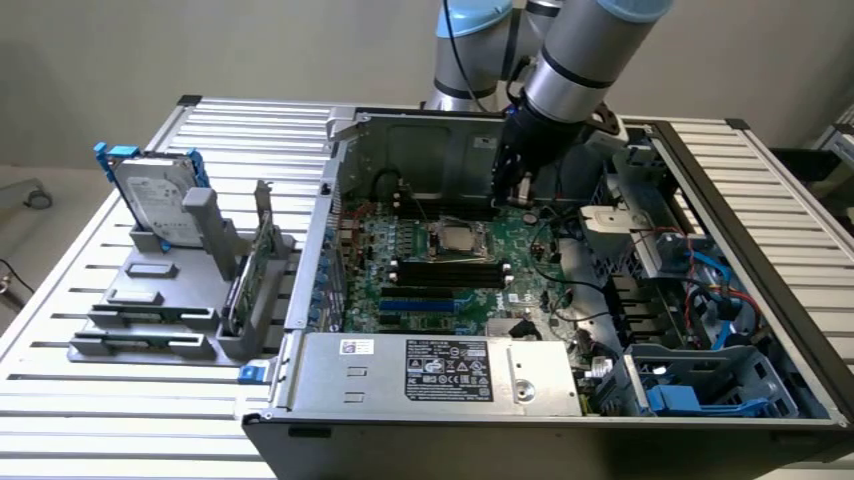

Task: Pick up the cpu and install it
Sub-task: 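Close the cpu cover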

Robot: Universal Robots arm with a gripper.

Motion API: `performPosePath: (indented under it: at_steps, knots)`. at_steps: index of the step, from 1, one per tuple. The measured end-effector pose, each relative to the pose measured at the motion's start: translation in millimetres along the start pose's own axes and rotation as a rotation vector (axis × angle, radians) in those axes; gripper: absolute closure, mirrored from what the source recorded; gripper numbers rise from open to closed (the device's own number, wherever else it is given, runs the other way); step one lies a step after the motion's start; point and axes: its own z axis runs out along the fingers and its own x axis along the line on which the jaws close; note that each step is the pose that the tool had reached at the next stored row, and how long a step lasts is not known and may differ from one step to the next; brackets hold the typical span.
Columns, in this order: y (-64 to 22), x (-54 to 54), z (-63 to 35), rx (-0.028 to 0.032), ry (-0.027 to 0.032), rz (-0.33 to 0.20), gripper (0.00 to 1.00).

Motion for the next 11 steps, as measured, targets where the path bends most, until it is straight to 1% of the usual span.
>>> performPosePath:
  at_steps: [2,4,11]
  knots:
    - [-1.0,-0.1,0.5,0.0130,-0.0005,0.002,0.89]
    - [-2.9,-0.3,1.3,0.0240,-0.0011,0.003,0.89]
    - [-10.1,-1.1,5.7,0.0706,-0.0026,0.009,0.89]
